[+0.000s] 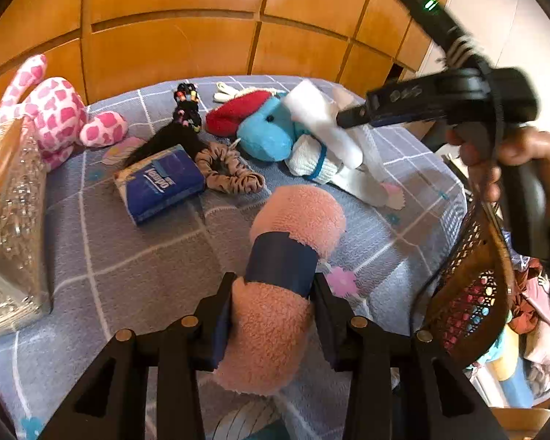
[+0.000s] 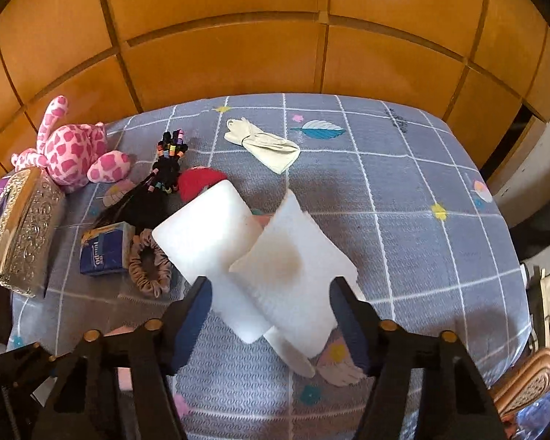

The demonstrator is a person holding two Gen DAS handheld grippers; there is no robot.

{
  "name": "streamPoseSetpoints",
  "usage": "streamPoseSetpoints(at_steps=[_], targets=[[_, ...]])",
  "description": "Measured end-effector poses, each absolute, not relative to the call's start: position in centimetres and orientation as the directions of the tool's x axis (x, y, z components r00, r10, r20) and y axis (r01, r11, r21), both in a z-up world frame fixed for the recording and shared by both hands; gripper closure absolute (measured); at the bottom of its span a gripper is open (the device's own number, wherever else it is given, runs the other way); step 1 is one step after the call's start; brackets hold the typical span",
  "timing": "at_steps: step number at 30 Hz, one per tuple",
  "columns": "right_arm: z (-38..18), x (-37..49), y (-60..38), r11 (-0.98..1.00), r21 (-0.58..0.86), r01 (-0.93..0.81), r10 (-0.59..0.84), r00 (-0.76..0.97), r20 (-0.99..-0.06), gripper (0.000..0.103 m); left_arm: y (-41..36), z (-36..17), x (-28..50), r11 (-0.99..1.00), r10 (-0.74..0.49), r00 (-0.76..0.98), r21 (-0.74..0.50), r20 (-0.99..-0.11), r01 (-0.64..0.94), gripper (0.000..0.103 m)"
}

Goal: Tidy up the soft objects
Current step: 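Grasp the pink plush with the left gripper while the right gripper grasps the white wipes, then carry the pink plush with the left gripper into the gold tray and release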

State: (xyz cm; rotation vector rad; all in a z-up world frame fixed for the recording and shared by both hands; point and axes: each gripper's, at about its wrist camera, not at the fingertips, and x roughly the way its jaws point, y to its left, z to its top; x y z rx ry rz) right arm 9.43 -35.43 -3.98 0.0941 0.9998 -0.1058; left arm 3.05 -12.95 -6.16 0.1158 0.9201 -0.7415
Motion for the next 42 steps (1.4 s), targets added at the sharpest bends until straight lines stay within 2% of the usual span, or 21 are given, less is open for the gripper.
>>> streamPoseSetpoints(at_steps=[1,2,4,5,7,14,20,29,36,42], targets=[[-4.1,9.8,-35.5,0.991,0.025,0.132,-0.049,0.53,-0.847,0.056,-12.7,-5.9,2.8,0.749,-0.536,0.385,-0.213,-0.751,0.627,0.063],[-4.3,10.1,-35.5,0.991,0.025,0.129,-0.047,0.526,-0.849,0.072,-12.4,-5.6,2.7,0.749,-0.539,0.388,-0.215,-0.747,0.627,0.063],[-4.9,10.5,-35.7,0.991,0.036,0.131,-0.035,0.501,-0.865,0.087,-12.0,-5.1,2.4,0.748,-0.55,0.395,-0.224,-0.736,0.625,0.063],[-5.0,10.6,-35.6,0.99,0.039,0.135,-0.034,0.499,-0.866,0.094,-11.7,-4.8,2.3,0.748,-0.556,0.4,-0.229,-0.728,0.623,0.063],[-4.6,10.2,-35.6,0.99,0.058,0.132,-0.019,0.518,-0.855,0.096,-11.1,-4.2,2.2,0.751,-0.565,0.412,-0.238,-0.715,0.616,0.063],[-5.2,9.5,-36.8,0.973,0.139,0.186,0.019,0.531,-0.847,0.097,-9.7,-2.2,3.8,0.779,-0.561,0.455,-0.256,-0.691,0.572,0.063],[-5.4,9.1,-37.5,0.962,0.178,0.205,0.037,0.551,-0.834,0.097,-7.0,1.7,8.7,0.842,-0.509,0.553,-0.248,-0.66,0.479,0.063],[-5.3,8.8,-37.6,0.959,0.198,0.202,0.05,0.569,-0.821,0.097,5.5,5.4,17.4,0.955,-0.276,0.7,-0.27,-0.659,0.123,0.063],[-5.5,8.7,-37.3,0.957,0.215,0.197,0.066,0.575,-0.816,0.097,17.0,4.0,13.9,0.964,-0.096,0.72,-0.244,-0.688,-0.104,0.063],[-5.4,8.7,-36.6,0.964,0.199,0.178,0.059,0.586,-0.808,0.097,24.0,-0.8,9.2,0.939,-0.003,0.668,-0.232,-0.744,-0.254,0.062]])
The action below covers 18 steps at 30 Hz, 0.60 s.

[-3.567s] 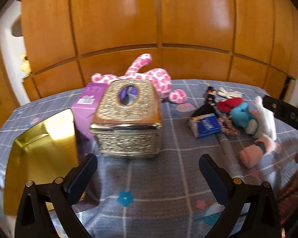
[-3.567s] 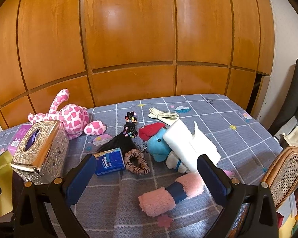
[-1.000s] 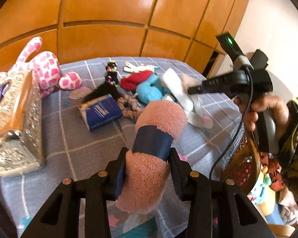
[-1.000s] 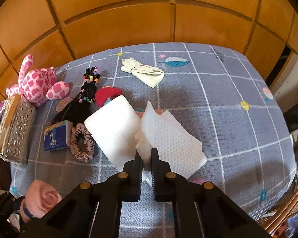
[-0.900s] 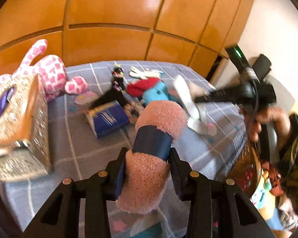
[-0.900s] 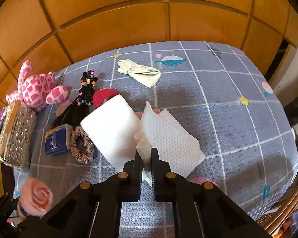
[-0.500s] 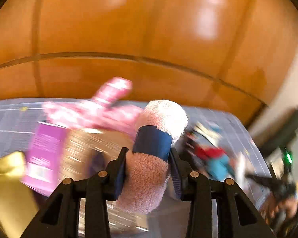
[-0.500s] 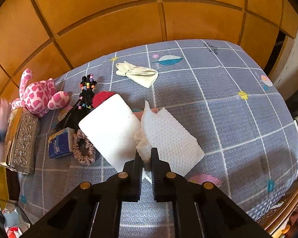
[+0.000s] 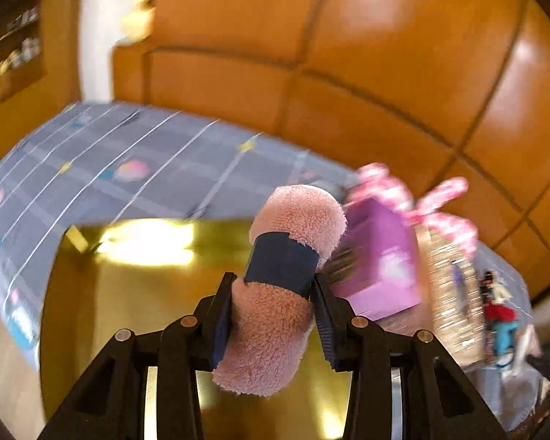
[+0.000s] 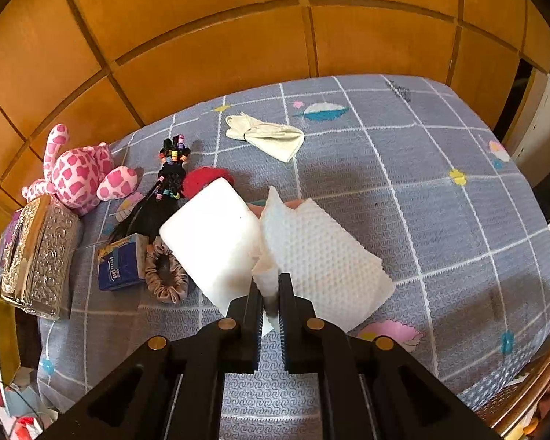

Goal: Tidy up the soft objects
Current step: 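Carry the pink plush with the left gripper into the gold tray and release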

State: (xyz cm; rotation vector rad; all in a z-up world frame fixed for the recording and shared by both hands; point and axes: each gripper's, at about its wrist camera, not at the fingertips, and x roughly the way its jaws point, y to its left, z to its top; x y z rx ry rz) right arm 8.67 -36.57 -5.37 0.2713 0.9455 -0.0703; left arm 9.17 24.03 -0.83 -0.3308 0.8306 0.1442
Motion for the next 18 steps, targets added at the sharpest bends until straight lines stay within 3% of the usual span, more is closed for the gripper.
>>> streamPoseSetpoints(at_steps=[6,8,10,18], targets=[[-4.4,8.0,-36.5,0.967,0.155,0.202,-0.004,0.621,-0.784,0.098,26.4,-6.3,8.3,0.908,0.01,0.595,-0.242,-0.804,-0.342,0.059],[-3.8,7.6,-36.2,0.973,0.118,0.2,-0.043,0.654,-0.755,0.099,26.6,-6.9,8.6,0.891,-0.008,0.597,-0.277,-0.802,-0.36,0.043],[-3.4,7.4,-35.9,0.974,0.117,0.196,-0.044,0.665,-0.746,0.099,26.5,-7.0,8.2,0.889,0.003,0.608,-0.277,-0.794,-0.365,0.035],[-0.9,6.7,-32.8,0.976,0.188,0.106,0.054,0.726,-0.685,0.099,24.8,-4.7,6.0,0.907,0.044,0.654,-0.245,-0.755,-0.343,0.014]])
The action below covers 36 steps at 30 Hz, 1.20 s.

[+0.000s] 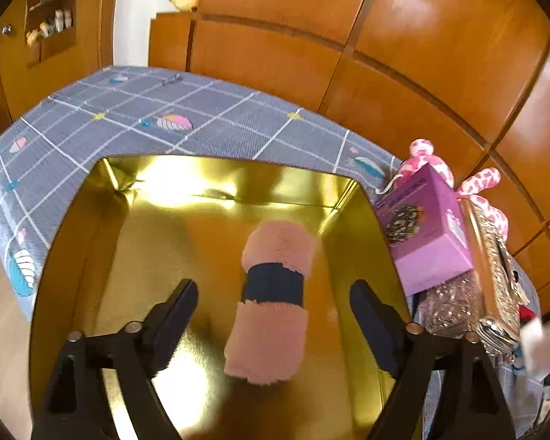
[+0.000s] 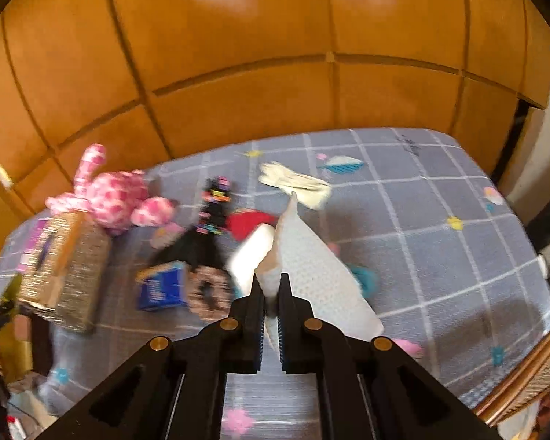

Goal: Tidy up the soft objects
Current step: 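Carry the pink plush with the left gripper into the gold tray and release, then carry the white wipes with the right gripper into the gold tray and release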

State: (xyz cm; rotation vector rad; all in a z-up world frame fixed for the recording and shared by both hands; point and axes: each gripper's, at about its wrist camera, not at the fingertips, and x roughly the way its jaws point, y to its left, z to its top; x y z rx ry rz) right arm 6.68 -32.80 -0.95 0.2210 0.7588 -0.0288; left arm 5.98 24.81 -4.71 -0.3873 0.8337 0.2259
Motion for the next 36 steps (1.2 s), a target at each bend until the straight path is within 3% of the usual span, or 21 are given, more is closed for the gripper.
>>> streamPoseSetpoints(at_steps=[13,26,36], targets=[[1.6,6.9,-21.4,0.924,0.297,-0.239,0.376,0.7,-0.608,0.099,19.5,-2.7,2.7,0.96,0.049,0.697,-0.158,-0.716,-0.23,0.013],[2.2,4.9,-6.9,0.713,0.417,-0.564,0.69,0.456,-0.562,0.099,24.3,-2.4,1.4,0.905,0.159,0.693,-0.177,-0.703,-0.386,0.013],[0.4,5.9,4.1,0.61,0.439,-0.66,0.746,0.291,-0.599,0.097,28.9,-1.0,0.5,0.85,0.229,0.699,-0.21,-0.677,-0.482,0.012]])
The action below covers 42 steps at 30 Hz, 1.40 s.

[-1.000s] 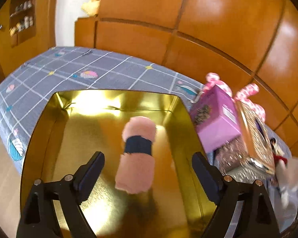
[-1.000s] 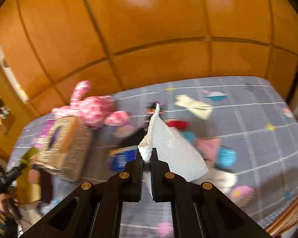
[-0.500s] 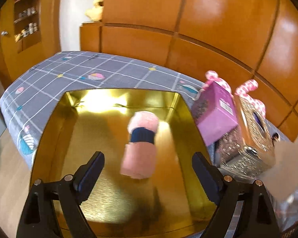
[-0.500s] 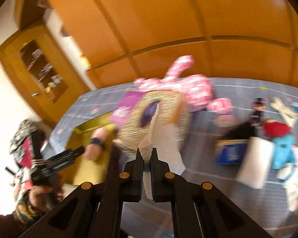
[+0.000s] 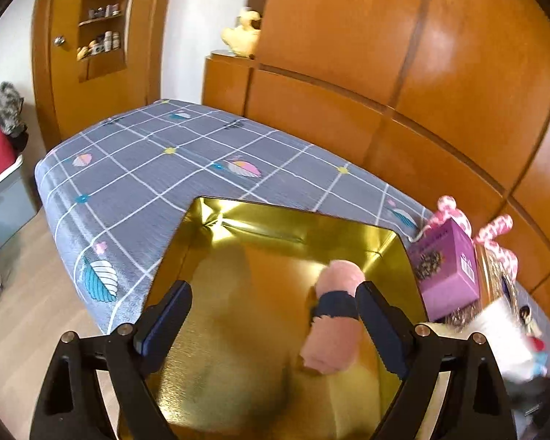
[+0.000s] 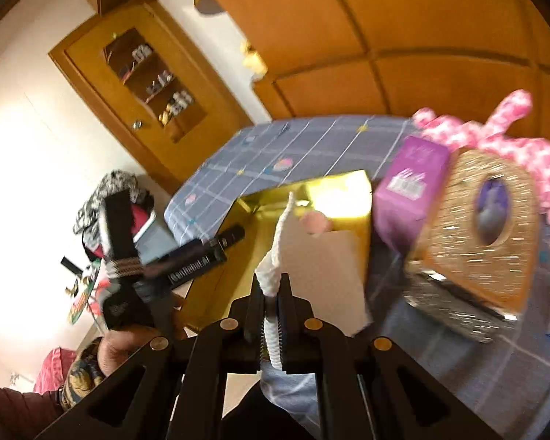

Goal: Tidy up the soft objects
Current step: 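Carry the white wipes with the right gripper into the gold tray and release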

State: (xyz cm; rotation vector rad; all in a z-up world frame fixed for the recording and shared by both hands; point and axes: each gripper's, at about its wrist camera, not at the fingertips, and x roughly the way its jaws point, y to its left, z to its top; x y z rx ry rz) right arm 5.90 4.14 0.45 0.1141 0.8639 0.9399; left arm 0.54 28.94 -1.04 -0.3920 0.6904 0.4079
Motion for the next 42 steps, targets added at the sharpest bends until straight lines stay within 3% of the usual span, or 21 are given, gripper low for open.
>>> streamPoseSetpoints(at_steps=[3,4,5,9,18,27,31,42], targets=[[-1.6,6.5,6.9,0.604,0.437,-0.666,0.726,0.235,-0.646,0.089,29.2,-1.0,0.5,0.848,0.224,0.7,-0.219,-0.678,-0.483,0.012],[-2.3,6.8,7.7,0.604,0.44,-0.665,0.722,0.221,-0.656,0.07,29.2,-0.9,0.5,0.848,0.224,0.702,-0.219,-0.676,-0.482,0.012],[-3.0,7.1,8.3,0.605,0.448,-0.658,0.719,0.211,-0.662,0.058,29.1,-0.7,0.4,0.85,0.226,0.706,-0.218,-0.671,-0.48,0.012],[-4.6,7.8,8.3,0.635,0.465,-0.617,0.701,0.206,-0.683,0.056,28.7,-0.5,0.3,0.859,0.236,0.715,-0.202,-0.658,-0.47,0.011],[-4.6,6.2,5.6,0.734,0.326,-0.596,0.606,0.358,-0.711,0.053,26.0,-0.8,0.7,0.897,0.224,0.721,-0.15,-0.656,-0.416,0.011],[-3.8,5.4,2.9,0.835,0.164,-0.526,0.473,0.531,-0.703,0.043,22.9,-0.7,0.6,0.925,0.228,0.731,-0.091,-0.644,-0.37,0.005],[-3.4,5.1,1.0,0.875,0.127,-0.468,0.422,0.606,-0.674,0.033,21.8,-0.7,0.6,0.937,0.217,0.738,-0.075,-0.639,-0.341,0.003],[-2.6,5.8,-4.7,0.945,0.075,-0.319,0.292,0.714,-0.636,0.032,17.6,-0.7,0.3,0.969,0.185,0.759,-0.013,-0.624,-0.247,0.001]])
